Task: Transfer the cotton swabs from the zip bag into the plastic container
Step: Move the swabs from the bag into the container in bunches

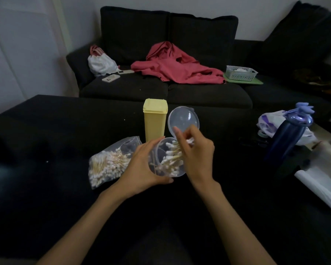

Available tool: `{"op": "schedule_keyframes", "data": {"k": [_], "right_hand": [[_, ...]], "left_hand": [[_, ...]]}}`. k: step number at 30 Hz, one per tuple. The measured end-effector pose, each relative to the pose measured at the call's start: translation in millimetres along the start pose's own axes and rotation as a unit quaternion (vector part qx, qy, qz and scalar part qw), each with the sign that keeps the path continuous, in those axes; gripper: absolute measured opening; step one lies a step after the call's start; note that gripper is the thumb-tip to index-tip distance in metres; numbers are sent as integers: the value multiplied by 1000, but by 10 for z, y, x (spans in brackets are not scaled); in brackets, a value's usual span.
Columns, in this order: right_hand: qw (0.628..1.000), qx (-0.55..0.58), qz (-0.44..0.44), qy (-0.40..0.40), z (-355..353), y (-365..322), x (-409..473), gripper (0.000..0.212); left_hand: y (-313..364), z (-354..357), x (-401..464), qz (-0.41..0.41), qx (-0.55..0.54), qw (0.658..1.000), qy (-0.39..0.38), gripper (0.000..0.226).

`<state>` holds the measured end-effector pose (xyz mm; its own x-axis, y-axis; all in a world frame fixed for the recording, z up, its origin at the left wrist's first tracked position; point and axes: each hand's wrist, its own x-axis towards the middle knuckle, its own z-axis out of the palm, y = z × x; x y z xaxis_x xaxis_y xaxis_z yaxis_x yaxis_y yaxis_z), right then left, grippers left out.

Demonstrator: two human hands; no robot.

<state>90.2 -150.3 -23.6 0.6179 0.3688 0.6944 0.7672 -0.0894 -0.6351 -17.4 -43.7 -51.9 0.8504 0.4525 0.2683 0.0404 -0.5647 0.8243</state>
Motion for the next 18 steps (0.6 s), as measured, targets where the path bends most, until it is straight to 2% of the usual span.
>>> {"op": "schedule_keyframes", "data": {"k": [5,10,12,15,18], "right_hand": [[994,-47,-96,6,100,-57,-111,26],[995,-50,-90,0,195,-109,-149,24],[997,-40,-44,-42,206,-169,-148,19],[983,-15,31,-179,239,-221,-141,18],[966,-11,28,-256,253,-225,-125,17]], "left_hand": [[31,-31,-34,8,-38,999,-2,98],[49,-3,-36,20,-13,1000,20,96],[47,-10,-24,21,-6,999,28,94],[13,-75,1,25,11,998,65,90],[-26,-146,14,22,19,998,64,92]]}}
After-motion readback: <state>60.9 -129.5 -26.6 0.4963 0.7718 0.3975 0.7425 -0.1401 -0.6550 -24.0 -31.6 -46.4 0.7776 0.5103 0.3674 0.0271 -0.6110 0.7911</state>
